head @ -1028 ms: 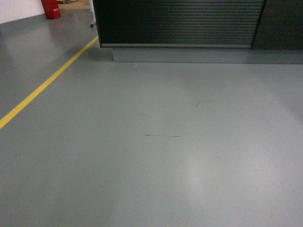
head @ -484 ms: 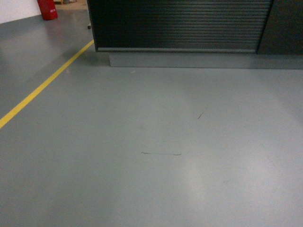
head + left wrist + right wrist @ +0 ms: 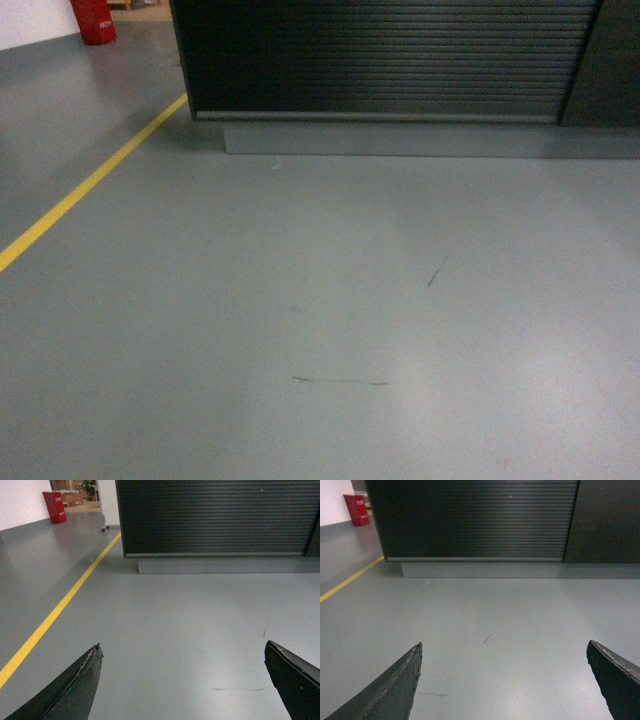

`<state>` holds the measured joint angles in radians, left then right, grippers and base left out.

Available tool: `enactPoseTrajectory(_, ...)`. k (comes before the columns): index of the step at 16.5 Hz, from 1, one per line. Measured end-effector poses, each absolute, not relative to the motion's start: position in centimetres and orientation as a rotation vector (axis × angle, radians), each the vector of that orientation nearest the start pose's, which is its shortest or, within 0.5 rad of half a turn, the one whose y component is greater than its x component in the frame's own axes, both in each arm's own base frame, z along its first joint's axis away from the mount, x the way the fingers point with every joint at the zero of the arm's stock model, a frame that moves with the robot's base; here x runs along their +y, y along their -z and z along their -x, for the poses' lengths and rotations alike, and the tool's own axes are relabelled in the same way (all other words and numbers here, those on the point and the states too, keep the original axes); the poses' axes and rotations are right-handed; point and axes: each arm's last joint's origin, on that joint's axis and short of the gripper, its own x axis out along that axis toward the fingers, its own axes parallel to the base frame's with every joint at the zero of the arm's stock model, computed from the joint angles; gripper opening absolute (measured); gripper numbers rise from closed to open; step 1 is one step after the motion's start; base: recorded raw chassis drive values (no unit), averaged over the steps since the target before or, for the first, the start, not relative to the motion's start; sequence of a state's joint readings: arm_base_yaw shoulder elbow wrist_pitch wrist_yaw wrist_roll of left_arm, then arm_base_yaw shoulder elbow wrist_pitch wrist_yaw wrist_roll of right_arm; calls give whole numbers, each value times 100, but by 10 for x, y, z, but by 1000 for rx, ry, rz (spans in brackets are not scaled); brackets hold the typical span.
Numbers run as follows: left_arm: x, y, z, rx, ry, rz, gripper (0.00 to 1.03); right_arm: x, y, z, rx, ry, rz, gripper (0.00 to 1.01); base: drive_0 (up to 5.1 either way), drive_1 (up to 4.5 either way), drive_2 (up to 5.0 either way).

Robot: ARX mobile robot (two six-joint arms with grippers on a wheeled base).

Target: Place dark red mango on scale at checkout

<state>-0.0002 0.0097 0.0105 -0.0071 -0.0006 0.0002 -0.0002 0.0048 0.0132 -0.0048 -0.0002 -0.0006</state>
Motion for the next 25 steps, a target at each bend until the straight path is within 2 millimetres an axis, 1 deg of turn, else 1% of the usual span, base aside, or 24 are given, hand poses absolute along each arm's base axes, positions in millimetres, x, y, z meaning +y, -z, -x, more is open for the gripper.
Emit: enactPoseTrajectory(25,0,-166,-98,3,-2,0,98,0,-168,-97,-8,0,1,98,-4,429,-437)
